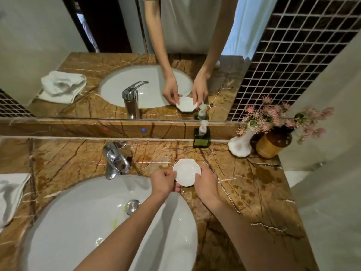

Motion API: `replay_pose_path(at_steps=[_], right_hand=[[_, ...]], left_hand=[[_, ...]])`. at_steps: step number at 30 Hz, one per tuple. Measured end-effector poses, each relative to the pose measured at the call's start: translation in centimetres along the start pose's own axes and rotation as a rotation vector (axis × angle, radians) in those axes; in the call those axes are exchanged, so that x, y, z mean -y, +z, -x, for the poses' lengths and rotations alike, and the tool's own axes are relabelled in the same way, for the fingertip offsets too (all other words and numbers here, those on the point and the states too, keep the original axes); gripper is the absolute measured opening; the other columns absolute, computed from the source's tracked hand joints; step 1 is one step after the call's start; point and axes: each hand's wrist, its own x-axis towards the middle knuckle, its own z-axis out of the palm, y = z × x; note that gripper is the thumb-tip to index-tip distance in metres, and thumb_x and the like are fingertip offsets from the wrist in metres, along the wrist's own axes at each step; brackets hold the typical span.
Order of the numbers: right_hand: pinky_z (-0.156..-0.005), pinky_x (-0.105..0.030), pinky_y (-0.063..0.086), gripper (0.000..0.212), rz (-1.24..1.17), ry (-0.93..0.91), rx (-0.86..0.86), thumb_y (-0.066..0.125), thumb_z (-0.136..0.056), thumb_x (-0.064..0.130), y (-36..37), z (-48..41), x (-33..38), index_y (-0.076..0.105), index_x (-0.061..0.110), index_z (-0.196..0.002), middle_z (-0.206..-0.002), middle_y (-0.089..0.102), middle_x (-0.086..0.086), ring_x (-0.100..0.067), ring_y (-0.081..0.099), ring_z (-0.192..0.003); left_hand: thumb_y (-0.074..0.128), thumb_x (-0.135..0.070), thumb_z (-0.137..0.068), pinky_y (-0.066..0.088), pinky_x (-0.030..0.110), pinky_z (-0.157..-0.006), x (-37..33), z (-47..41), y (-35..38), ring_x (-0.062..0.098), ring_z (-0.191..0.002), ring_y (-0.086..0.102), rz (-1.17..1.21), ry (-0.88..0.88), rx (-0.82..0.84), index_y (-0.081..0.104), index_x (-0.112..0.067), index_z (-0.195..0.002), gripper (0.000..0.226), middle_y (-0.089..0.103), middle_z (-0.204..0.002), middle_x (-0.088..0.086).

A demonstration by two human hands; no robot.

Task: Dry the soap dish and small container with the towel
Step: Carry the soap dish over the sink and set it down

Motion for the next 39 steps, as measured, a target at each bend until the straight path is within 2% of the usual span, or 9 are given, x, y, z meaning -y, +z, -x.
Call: replay_pose_path(at_steps=[5,9,18,24,28,32,34,37,39], right_hand=[[-0.075,-0.029,0.037,0.033,0.003,0.025,-0.038,0.045,-0.099,0.010,0.4,-1.4,0.4,0.049,0.013,-0.132,-0.121,0.059,-0.016,-0.017,0.039,-0.094],[-0.087,-0.038,0.045,0.034,0.042,0.032,-0.030,0.046,-0.099,0.012,0.7,-2.1,0.7,0.049,0.012,-0.133,-0.122,0.061,-0.015,-0.029,0.054,-0.110],[-0.094,-0.039,0.045,0.041,0.046,0.050,-0.037,0.044,-0.100,0.014,1.0,-2.9,1.0,0.044,0.016,-0.141,-0.130,0.058,-0.015,-0.031,0.052,-0.121],[-0.100,-0.044,0.045,0.043,0.049,-0.034,-0.034,0.050,-0.098,0.022,0.5,-2.3,0.9,0.045,0.014,-0.140,-0.126,0.063,-0.013,-0.032,0.055,-0.118],[-0.099,-0.043,0.046,0.046,0.017,-0.063,-0.061,0.053,-0.097,0.022,-0.3,-0.9,1.1,0.043,0.017,-0.142,-0.117,0.065,-0.012,-0.028,0.057,-0.112],[-0.088,-0.036,0.047,0.046,0.009,-0.102,-0.078,0.056,-0.096,0.020,-1.3,1.3,1.1,0.045,0.019,-0.141,-0.104,0.066,-0.005,-0.022,0.058,-0.104],[-0.081,-0.034,0.048,0.045,0.027,-0.125,-0.070,0.057,-0.095,0.020,-1.9,2.6,1.0,0.048,0.022,-0.138,-0.106,0.067,-0.007,-0.020,0.057,-0.098],[-0.094,-0.044,0.049,0.042,0.054,-0.191,-0.053,0.057,-0.095,0.018,-2.5,4.8,0.4,0.050,0.019,-0.136,-0.122,0.063,-0.006,-0.026,0.058,-0.112],[-0.098,-0.044,0.048,0.045,0.088,-0.249,-0.048,0.056,-0.095,0.018,-3.0,6.4,-0.1,0.047,0.018,-0.139,-0.129,0.061,-0.005,-0.025,0.057,-0.115]], left_hand=[[0.058,-0.006,-0.091,0.056,0.032,-0.042,-0.4,-1.1,0.3,0.022,-0.039,0.063,-0.038,0.033,-0.025,0.062,0.003,-0.072,0.021,0.064,-0.062,0.023],[0.057,-0.008,-0.091,0.055,0.030,-0.041,-0.4,-1.7,0.4,0.021,-0.039,0.063,-0.046,0.031,-0.038,0.062,0.004,-0.072,0.023,0.064,-0.057,0.018],[0.058,-0.008,-0.091,0.056,0.034,-0.044,-0.4,-2.2,0.4,0.024,-0.039,0.060,-0.018,0.048,-0.052,0.064,0.006,-0.073,0.024,0.062,-0.054,0.018],[0.058,-0.012,-0.091,0.052,0.033,-0.041,-0.5,-1.6,-0.2,0.024,-0.037,0.055,-0.038,0.105,-0.011,0.066,0.008,-0.072,0.028,0.062,-0.052,0.017],[0.058,-0.014,-0.090,0.056,0.038,-0.043,-1.0,-0.6,-1.1,0.032,-0.047,0.065,-0.094,0.182,-0.033,0.070,-0.003,-0.065,0.030,0.067,-0.052,0.014],[0.054,-0.014,-0.089,0.056,0.044,-0.044,-0.9,0.6,-2.3,0.021,-0.043,0.059,-0.243,0.328,-0.051,0.066,-0.005,-0.060,0.033,0.062,-0.050,0.007],[0.053,-0.015,-0.087,0.056,0.042,-0.052,-0.7,1.5,-2.8,0.015,-0.049,0.056,-0.396,0.484,-0.041,0.068,-0.011,-0.065,0.026,0.063,-0.056,0.000],[0.054,-0.024,-0.088,0.056,0.039,-0.072,-0.4,3.5,-3.0,0.017,-0.077,0.064,-0.635,0.614,0.049,0.070,-0.013,-0.099,0.022,0.071,-0.091,0.004],[0.052,-0.029,-0.089,0.054,0.038,-0.077,0.0,4.8,-3.0,0.020,-0.088,0.063,-0.771,0.696,0.105,0.066,-0.015,-0.109,0.028,0.069,-0.103,0.005]])
